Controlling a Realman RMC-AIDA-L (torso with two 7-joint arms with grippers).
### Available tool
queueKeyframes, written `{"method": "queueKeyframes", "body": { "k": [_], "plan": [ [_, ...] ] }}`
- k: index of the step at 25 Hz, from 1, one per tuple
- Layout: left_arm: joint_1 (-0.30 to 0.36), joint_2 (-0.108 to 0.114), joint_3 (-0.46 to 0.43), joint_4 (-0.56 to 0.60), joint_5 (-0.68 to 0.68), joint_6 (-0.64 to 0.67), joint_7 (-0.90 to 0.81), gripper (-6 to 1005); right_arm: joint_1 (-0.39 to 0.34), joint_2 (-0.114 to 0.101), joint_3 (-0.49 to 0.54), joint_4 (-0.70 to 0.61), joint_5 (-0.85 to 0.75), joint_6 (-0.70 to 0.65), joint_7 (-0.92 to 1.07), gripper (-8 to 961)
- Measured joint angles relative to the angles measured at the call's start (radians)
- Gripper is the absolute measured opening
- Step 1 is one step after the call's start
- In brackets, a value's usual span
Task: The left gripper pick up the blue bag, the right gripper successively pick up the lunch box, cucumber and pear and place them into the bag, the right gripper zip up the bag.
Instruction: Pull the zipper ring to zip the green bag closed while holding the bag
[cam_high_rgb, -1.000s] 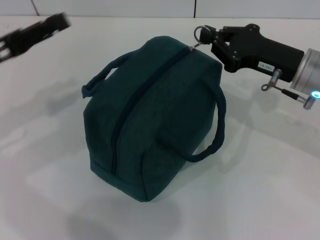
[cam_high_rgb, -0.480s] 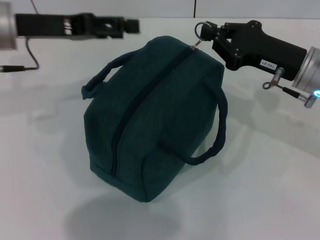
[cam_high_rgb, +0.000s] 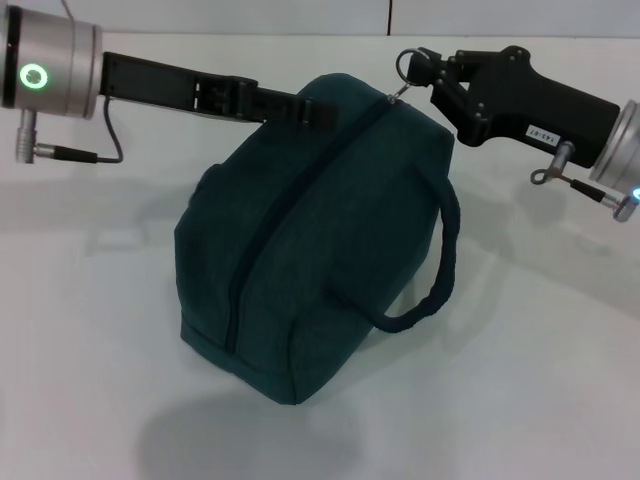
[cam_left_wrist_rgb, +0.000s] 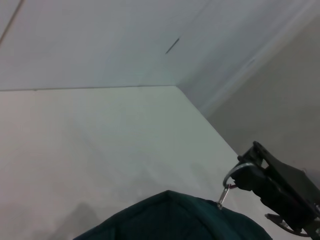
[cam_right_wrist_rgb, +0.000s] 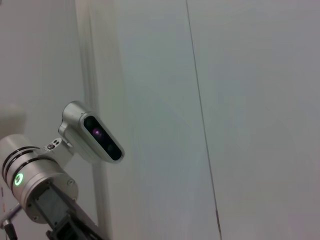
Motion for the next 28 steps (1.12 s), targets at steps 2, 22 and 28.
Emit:
{"method": "queueKeyframes", "body": {
  "k": [2, 22, 28],
  "plan": [
    [0.002, -0.003, 0.001, 0.003, 0.001, -0.002, 0.002, 837, 0.000, 0.000, 0.000, 0.001, 0.000, 0.000, 0.000, 7],
    [0.000, -0.002, 0.002, -0.025, -0.001, -0.014, -0.006, 411, 0.000, 0.001, 0.000, 0.011, 0.000, -0.009, 0.000, 7],
    [0.000, -0.006, -0.005, -0.058, -0.011, -0.015, 0.005, 175, 0.000, 0.001, -0.004, 0.029, 0.023, -0.028, 0.006, 7]
  ]
}}
